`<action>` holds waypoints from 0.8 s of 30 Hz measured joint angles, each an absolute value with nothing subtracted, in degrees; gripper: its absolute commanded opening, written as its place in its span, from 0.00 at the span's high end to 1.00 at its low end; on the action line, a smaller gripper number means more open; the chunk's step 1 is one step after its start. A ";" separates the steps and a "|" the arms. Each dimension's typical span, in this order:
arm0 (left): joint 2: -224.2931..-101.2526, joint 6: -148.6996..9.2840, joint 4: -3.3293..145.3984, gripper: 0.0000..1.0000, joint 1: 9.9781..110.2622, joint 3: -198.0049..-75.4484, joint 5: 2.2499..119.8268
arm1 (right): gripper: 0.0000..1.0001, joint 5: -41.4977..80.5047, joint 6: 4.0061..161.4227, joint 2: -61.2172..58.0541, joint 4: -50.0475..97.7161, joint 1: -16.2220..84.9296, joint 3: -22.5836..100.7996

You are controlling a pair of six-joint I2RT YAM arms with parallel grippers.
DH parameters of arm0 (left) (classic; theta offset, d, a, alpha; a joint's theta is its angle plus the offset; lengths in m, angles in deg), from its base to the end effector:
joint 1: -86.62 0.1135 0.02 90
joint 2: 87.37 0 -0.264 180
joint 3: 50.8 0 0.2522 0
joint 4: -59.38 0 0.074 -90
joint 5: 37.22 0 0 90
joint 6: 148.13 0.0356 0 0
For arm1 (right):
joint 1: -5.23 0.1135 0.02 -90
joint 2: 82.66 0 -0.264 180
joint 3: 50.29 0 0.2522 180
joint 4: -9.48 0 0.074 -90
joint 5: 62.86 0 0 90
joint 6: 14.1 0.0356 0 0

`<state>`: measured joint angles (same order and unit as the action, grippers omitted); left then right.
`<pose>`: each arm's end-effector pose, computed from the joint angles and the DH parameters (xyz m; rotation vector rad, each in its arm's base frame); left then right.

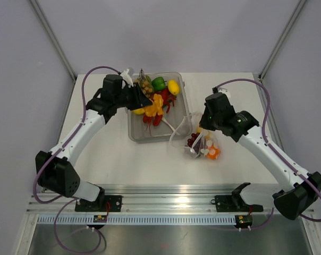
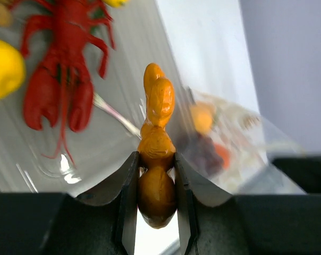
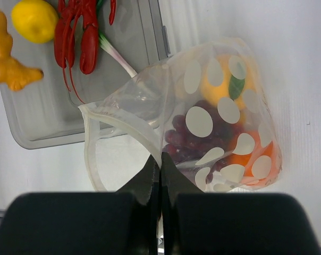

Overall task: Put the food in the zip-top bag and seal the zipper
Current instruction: Pick up the fake vegetable from the bin, then place the fake vegetable in the zipper food storage bag.

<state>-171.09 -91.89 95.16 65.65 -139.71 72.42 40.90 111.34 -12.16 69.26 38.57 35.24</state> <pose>0.3084 -0.1310 0.3440 -0.0292 2.2110 -0.9153 0.2156 0.1317 0.3513 0.1607 2.3401 0.3182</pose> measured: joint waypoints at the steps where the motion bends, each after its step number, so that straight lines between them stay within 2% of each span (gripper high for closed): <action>1: -169.95 -90.99 96.23 1.00 65.65 -139.67 75.13 | 1.00 40.88 111.32 -12.18 69.19 38.57 35.24; 8: -163.66 -85.92 103.31 1.00 64.99 -139.63 91.45 | 1.00 39.79 111.32 -12.27 68.19 38.57 35.24; 13: -161.30 -85.07 105.15 1.00 63.51 -139.63 98.47 | 1.00 39.53 111.32 -12.34 68.03 38.57 35.24; 24: -165.08 -87.69 100.78 1.00 52.99 -139.34 100.09 | 1.00 39.37 111.36 -13.15 68.06 38.57 35.24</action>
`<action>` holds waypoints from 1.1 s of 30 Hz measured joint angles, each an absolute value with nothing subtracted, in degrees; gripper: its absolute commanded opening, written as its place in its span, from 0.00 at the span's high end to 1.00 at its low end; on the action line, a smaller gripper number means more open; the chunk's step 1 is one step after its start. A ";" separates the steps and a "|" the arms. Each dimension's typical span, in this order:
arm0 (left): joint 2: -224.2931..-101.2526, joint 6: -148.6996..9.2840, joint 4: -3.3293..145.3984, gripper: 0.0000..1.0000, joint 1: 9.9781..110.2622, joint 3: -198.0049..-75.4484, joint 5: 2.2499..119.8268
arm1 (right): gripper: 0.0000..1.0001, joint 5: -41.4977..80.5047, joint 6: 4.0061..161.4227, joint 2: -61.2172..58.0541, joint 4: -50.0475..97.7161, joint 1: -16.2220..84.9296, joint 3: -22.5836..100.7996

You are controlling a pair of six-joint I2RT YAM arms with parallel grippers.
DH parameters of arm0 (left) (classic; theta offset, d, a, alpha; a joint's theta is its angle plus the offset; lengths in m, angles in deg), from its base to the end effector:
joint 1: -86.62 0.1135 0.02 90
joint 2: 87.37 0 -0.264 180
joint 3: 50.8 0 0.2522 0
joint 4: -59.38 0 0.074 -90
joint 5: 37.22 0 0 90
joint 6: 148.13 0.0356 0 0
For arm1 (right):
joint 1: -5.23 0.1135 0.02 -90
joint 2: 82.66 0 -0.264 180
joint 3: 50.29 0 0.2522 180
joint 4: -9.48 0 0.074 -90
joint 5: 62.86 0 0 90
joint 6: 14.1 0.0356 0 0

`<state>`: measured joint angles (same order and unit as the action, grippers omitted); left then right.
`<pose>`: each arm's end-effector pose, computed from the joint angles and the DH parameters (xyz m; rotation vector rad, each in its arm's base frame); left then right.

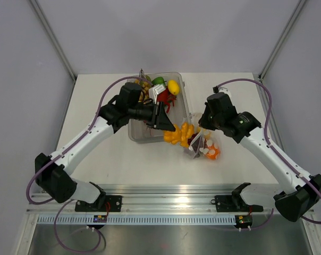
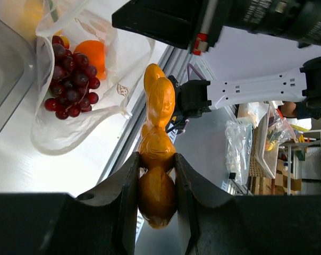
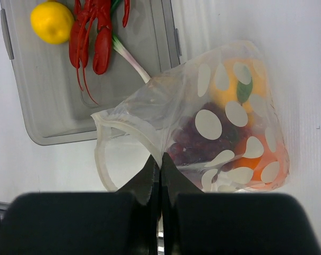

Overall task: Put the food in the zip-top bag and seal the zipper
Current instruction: Place the fake vegetable in the zipper food storage bag.

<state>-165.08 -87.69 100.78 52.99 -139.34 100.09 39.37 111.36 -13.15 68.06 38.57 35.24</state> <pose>0.2320 -0.1857 0.3689 0.6331 2.1977 -1.4913 0.2131 0.1312 0.3568 0.1520 2.3165 0.3707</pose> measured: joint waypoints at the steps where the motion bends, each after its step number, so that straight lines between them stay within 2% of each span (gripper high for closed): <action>1: -166.67 -88.28 99.75 1.00 52.34 -139.56 99.65 | 1.00 39.37 111.38 -13.28 68.06 38.57 35.22; 12: -183.66 -91.76 95.73 1.00 50.04 -147.45 95.82 | 1.00 38.41 111.76 -15.44 68.93 38.57 34.67; 23: -187.48 -88.26 101.96 1.00 49.98 -156.67 93.97 | 1.00 38.11 111.71 -15.59 69.63 38.57 34.65; 33: -187.66 -86.47 103.42 1.00 52.40 -157.20 94.43 | 1.00 38.00 111.71 -15.86 69.59 38.57 34.65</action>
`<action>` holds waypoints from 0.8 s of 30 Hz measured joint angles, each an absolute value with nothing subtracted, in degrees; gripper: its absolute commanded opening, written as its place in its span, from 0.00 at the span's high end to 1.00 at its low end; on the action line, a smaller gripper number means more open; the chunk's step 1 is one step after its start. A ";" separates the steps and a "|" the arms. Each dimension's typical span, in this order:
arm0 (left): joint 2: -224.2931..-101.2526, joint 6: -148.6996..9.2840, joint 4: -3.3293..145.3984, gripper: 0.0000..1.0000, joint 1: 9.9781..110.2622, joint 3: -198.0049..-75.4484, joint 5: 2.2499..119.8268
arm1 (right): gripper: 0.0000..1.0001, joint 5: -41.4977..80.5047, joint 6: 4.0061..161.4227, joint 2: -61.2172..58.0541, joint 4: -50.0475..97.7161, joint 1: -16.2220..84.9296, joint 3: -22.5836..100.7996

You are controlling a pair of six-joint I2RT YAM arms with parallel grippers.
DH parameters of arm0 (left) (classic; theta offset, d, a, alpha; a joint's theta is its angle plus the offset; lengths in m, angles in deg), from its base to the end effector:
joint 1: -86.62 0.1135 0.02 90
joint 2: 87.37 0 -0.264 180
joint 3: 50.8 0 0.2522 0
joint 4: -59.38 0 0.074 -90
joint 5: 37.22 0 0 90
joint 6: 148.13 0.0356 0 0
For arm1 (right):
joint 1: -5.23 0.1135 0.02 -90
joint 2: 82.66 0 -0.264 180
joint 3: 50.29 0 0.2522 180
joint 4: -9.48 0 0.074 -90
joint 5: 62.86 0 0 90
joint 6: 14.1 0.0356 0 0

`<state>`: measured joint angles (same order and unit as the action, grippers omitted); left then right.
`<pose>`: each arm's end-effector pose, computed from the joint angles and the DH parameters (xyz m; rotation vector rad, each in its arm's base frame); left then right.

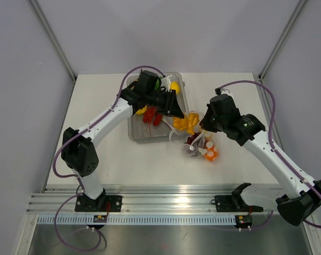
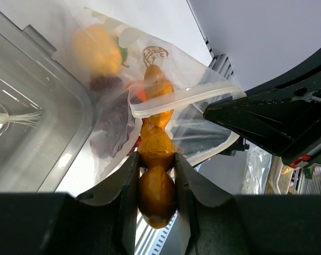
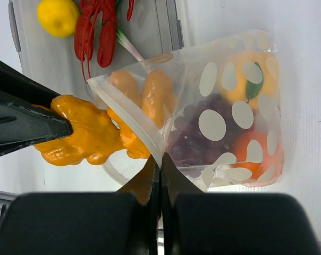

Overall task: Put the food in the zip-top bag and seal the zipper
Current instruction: Place the fake vegetable in the zipper food storage bag.

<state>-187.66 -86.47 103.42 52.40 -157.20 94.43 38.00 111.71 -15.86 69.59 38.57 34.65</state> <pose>0.3152 -0.2430 0.3383 0.5606 2.3414 -1.3698 0.2014 0.1245 0.3618 0.1482 2.3165 0.4049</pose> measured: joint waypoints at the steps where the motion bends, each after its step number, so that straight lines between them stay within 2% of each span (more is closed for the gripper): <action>1: -187.77 -86.62 103.18 1.00 52.25 -157.20 94.56 | 1.00 38.00 111.71 -15.90 69.59 38.57 34.65; 13: -192.12 -91.30 97.00 1.00 44.71 -156.61 94.03 | 1.00 35.81 112.04 -15.90 69.35 38.57 34.65; 14: -192.66 -91.60 96.30 0.95 44.27 -156.26 93.70 | 1.00 35.53 112.15 -15.90 69.35 38.57 34.65; 15: -193.30 -91.86 95.81 0.82 43.92 -155.86 93.44 | 1.00 35.40 112.24 -15.90 69.32 38.57 34.65; 16: -193.95 -92.19 95.64 0.50 43.62 -155.62 93.29 | 1.00 35.18 112.30 -15.90 69.35 38.57 34.65; 17: -194.59 -92.17 95.51 0.38 43.42 -155.41 93.25 | 1.00 35.09 112.39 -15.90 69.35 38.57 34.65; 19: -195.46 -92.04 95.95 0.20 43.18 -154.99 92.98 | 1.00 35.09 112.43 -15.90 69.41 38.57 34.65; 24: -194.50 -89.24 100.49 0.12 43.35 -154.18 91.78 | 1.00 35.26 112.83 -16.51 69.48 38.57 34.43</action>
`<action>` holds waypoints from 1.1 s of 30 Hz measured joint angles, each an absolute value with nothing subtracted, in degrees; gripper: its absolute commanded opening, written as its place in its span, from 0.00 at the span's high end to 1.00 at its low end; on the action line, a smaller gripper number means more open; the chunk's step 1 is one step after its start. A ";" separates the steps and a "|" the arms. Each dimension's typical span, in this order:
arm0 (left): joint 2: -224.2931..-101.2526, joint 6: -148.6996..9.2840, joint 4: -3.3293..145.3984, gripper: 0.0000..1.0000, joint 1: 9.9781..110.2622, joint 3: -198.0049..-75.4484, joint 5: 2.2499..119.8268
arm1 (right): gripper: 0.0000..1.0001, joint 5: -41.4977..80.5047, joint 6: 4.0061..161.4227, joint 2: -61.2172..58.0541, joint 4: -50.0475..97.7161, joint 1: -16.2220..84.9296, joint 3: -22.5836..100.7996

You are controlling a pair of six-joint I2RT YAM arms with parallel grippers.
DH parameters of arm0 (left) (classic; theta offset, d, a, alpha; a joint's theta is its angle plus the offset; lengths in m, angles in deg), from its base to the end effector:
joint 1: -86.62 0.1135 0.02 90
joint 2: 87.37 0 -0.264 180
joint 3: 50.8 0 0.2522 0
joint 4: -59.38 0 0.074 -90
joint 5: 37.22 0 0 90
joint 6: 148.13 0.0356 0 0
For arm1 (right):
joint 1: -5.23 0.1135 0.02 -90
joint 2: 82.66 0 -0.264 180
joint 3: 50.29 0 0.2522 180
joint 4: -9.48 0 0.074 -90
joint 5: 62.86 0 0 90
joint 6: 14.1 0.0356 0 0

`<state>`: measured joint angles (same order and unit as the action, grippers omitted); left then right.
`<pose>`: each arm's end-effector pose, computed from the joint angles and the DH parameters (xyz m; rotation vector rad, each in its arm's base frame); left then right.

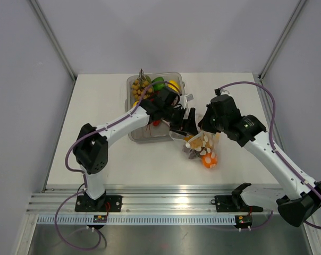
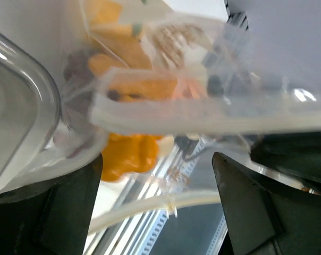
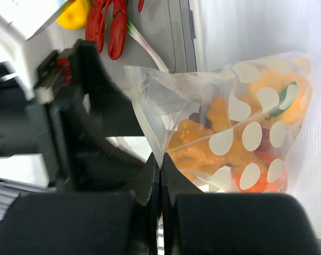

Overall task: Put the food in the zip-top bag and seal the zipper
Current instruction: Place the fake vegetable in the zipper food storage bag, then adjust the zipper food storage bag at the center of the board.

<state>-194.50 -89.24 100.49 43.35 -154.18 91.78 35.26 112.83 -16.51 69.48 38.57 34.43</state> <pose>0.2915 -0.3052 0.2776 0.6484 2.5157 -1.3708 0.1984 0.1245 0.3630 0.1476 2.3264 0.4697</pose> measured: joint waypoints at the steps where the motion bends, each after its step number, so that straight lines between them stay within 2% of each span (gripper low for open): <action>1: -193.76 -88.48 101.69 0.12 43.31 -154.18 91.78 | 1.00 35.31 112.85 -16.53 69.39 38.57 34.37; 4: -189.25 -84.76 106.57 0.17 43.11 -154.16 91.54 | 1.00 35.44 112.89 -16.53 69.32 38.57 34.13; 5: -187.13 -83.47 107.77 0.25 43.11 -154.03 91.56 | 1.00 35.44 112.94 -16.53 69.17 38.57 34.04; 9: -176.12 -79.10 108.47 0.46 43.11 -149.81 92.83 | 1.00 35.44 113.13 -16.53 68.25 38.57 33.62; 10: -173.41 -78.29 108.58 0.47 43.11 -148.28 92.92 | 1.00 35.44 113.18 -16.53 68.10 38.57 33.54; 12: -169.80 -77.13 108.30 0.47 43.14 -145.83 92.79 | 1.00 35.44 113.26 -16.51 68.03 38.57 33.49; 16: -167.92 -77.48 107.07 0.13 44.10 -140.13 89.09 | 1.00 35.46 113.26 -16.53 68.01 38.57 33.47; 18: -169.14 -78.64 106.98 0.13 44.69 -137.16 84.61 | 1.00 35.44 113.26 -16.53 68.01 38.57 33.47; 22: -172.23 -81.09 105.89 0.27 45.32 -133.85 76.02 | 1.00 35.44 113.24 -16.53 68.01 38.57 33.47; 25: -173.34 -83.23 103.40 0.33 45.32 -131.95 72.37 | 1.00 35.40 113.24 -16.51 67.99 38.57 33.47; 33: -175.35 -86.84 96.49 0.39 45.32 -131.12 69.81 | 1.00 35.18 113.22 -16.16 67.84 38.57 33.47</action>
<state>-175.35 -86.84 96.49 45.32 -131.12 69.81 35.18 113.22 -16.16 67.84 38.57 33.47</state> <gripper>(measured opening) 0.632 0.011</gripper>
